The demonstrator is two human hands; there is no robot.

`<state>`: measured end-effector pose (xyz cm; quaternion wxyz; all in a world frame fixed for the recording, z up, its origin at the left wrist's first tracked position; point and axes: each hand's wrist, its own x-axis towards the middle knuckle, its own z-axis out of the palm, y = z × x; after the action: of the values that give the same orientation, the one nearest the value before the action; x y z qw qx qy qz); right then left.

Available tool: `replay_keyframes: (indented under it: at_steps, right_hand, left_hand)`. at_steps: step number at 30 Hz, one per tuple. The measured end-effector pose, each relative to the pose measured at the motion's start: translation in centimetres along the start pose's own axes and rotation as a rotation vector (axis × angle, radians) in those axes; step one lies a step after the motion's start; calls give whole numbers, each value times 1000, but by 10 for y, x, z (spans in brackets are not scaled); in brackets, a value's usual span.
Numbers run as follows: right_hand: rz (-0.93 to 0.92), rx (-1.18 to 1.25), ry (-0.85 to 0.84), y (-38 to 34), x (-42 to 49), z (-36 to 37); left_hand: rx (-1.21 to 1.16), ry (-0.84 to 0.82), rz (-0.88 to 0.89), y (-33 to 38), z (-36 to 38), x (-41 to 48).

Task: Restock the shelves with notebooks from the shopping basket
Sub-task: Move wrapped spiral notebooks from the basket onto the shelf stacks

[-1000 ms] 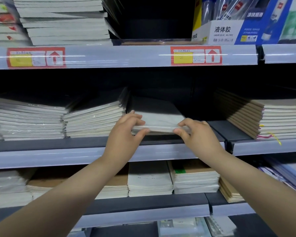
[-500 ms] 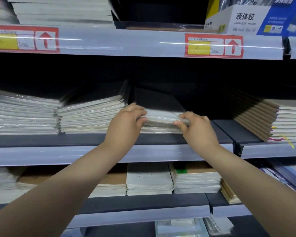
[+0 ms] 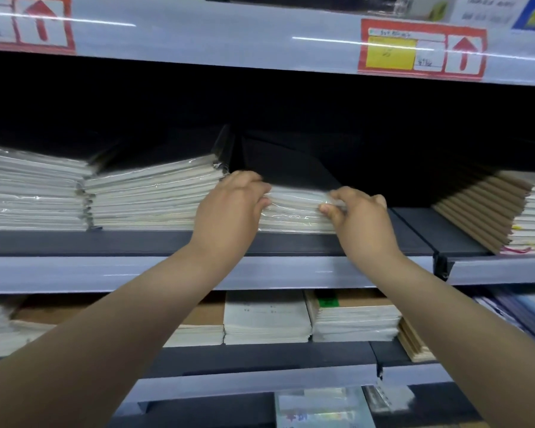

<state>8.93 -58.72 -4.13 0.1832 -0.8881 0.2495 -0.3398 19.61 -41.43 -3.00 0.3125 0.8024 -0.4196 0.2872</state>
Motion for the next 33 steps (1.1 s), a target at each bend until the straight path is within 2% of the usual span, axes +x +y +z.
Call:
replay_keyframes:
  at_steps: [4,9,11,14,20,24,27,33]
  right_hand:
    - [23,-75,-61,-4,-2,-4]
    - [28,-185,-282,-11,-5,-18]
    - [36,-122,-316,-13,-9,-27]
    - [32,-20,-274,-12,-18,-40]
    - [17,189,-250,-10,-38,-59]
    - [46,458,-208,-15,-57,-59]
    - [51,626,-209,-22,-72,-55]
    - [87,773,-279,-45,-102,-38]
  left_hand:
    - [18,-68,-44,2,0,1]
    - [-59,-153,-113,6,-11,5]
    - [-113,-189,-169,13,-18,10]
    - [-191,-226,-287,26,-28,15]
    - [-475,-233,-313,36,-42,-3]
    - [-635,-244,-361,36,-47,-17]
    - [-673,-257,-414,35,-46,-32]
    - [-745,-307,-508,38,-43,-83]
